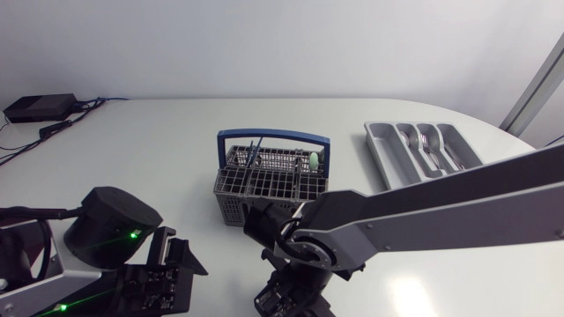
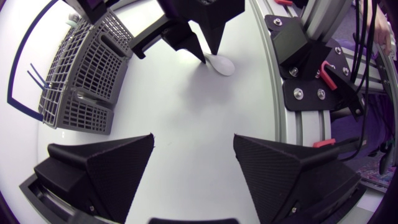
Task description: Unload the cutlery basket into the drawer organizer.
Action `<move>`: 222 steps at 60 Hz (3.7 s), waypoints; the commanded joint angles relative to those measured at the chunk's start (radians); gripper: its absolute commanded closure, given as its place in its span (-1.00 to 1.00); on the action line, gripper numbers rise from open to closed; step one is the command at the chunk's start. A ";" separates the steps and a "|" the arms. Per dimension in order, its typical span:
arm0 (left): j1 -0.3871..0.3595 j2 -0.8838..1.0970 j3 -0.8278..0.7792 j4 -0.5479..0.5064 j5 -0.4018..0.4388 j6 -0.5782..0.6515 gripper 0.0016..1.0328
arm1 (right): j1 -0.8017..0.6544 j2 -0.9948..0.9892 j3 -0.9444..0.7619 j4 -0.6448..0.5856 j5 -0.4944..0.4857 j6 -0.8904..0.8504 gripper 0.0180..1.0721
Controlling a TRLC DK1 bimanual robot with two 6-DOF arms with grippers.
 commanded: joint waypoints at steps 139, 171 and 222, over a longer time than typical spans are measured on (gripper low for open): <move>0.086 0.100 0.118 0.094 0.003 -0.060 -0.71 | -1.456 0.069 0.351 -0.364 -0.020 -0.678 0.79; 0.095 0.074 0.129 0.068 0.003 -0.062 -0.73 | -1.439 0.211 0.408 -0.224 0.064 -0.633 0.17; 0.312 0.152 0.091 0.289 0.051 -0.286 -0.50 | -1.037 -0.253 0.231 -0.213 -0.399 -0.010 -0.33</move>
